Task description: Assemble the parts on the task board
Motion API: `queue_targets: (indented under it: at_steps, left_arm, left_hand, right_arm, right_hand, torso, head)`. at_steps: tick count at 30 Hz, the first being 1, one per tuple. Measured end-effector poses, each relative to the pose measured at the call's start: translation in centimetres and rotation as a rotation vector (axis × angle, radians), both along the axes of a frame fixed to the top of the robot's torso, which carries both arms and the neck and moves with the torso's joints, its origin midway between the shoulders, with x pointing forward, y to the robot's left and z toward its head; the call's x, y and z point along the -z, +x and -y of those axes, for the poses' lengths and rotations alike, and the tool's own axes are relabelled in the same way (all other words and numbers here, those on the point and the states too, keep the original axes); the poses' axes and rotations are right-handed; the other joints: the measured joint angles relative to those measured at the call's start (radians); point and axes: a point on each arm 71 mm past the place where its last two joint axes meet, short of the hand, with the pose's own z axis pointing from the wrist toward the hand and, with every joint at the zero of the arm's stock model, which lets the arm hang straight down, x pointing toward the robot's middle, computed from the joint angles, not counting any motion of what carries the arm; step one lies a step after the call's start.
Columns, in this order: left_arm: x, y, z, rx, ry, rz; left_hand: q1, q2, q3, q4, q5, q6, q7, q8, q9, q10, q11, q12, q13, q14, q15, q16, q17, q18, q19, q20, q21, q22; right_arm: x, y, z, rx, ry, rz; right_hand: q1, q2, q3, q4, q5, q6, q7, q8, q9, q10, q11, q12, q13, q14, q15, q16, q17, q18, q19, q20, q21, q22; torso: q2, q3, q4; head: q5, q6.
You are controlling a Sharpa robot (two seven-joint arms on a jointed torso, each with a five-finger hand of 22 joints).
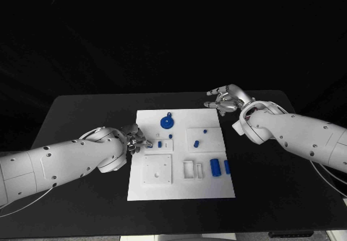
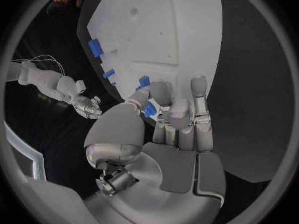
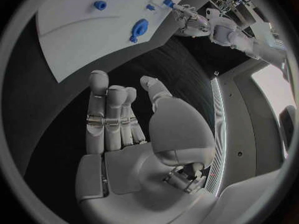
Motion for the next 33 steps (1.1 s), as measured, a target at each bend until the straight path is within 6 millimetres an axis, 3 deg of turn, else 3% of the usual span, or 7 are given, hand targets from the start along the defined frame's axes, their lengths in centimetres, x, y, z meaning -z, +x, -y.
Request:
queue_targets:
  at_steps: [2, 25, 31, 33]
  left_arm:
    - [-0.01, 0.02, 0.00, 0.001, 0.000, -0.003]
    - [0.04, 0.24, 0.04, 0.004, 0.004, -0.013]
    - [0.00, 0.37, 0.00, 0.009, 0.009, -0.020]
    - [-0.02, 0.42, -0.01, 0.011, 0.010, -0.022]
  left_hand:
    - [-0.006, -0.006, 0.004, 0.004, 0.009, 0.000, 0.000, 0.000, -0.001, 0.000, 0.000, 0.000, -0.002, 0.000, 0.000, 0.000, 0.000, -0.011, 0.000, 0.000, -0.005, 0.000]
    - [-0.050, 0.003, 0.019, -0.002, 0.027, 0.000, 0.000, 0.001, 0.004, 0.000, 0.000, 0.000, -0.011, 0.000, 0.000, -0.006, -0.003, -0.010, 0.001, -0.006, -0.005, 0.000]
    - [-0.038, -0.009, 0.016, -0.005, 0.027, 0.004, -0.001, 0.001, 0.004, 0.000, 0.000, 0.000, -0.013, 0.000, 0.000, -0.006, -0.002, -0.009, 0.000, -0.007, -0.005, 0.000]
    - [-0.034, -0.012, 0.016, -0.005, 0.027, 0.004, -0.001, 0.001, 0.004, 0.000, 0.000, 0.000, -0.015, 0.000, 0.000, -0.006, -0.004, -0.023, -0.003, -0.011, -0.005, 0.000]
  right_arm:
    - [0.00, 0.00, 0.00, 0.000, 0.000, 0.000]
    - [0.01, 0.00, -0.05, -0.001, 0.001, 0.000]
    - [0.03, 0.01, -0.02, -0.001, 0.000, -0.001]
    - [0.04, 0.01, -0.02, -0.001, 0.000, -0.001]
  right_hand:
    - [0.000, 0.000, 0.000, 0.000, 0.000, 0.000, 0.000, 0.000, 0.000, 0.000, 0.000, 0.000, 0.000, 0.000, 0.000, 0.000, 0.000, 0.000, 0.000, 0.000, 0.000, 0.000]
    - [-0.007, 0.006, 0.003, -0.003, 0.000, 0.000, 0.000, 0.000, 0.000, 0.000, 0.000, 0.000, 0.000, 0.000, 0.000, 0.000, 0.000, 0.000, 0.000, 0.000, 0.000, 0.000]
    - [-0.006, 0.007, 0.003, -0.003, 0.000, 0.000, 0.000, 0.000, 0.000, 0.000, 0.000, 0.000, 0.000, 0.000, 0.000, 0.000, 0.000, 0.000, 0.000, 0.000, 0.000, 0.000]
    - [-0.006, 0.006, 0.003, -0.003, 0.000, 0.000, 0.000, 0.000, 0.000, 0.000, 0.000, 0.000, 0.000, 0.000, 0.000, 0.000, 0.000, 0.000, 0.000, 0.000, 0.000, 0.000]
  torso:
    - [0.000, 0.0000, 0.0000]
    - [0.001, 0.0002, -0.0005]
    - [0.001, 0.0002, -0.0006]
    - [0.001, 0.0002, -0.0006]
  head:
    - [0.000, 0.000]
    - [-0.003, 0.002]
    - [-0.005, 0.001]
    - [-0.005, 0.000]
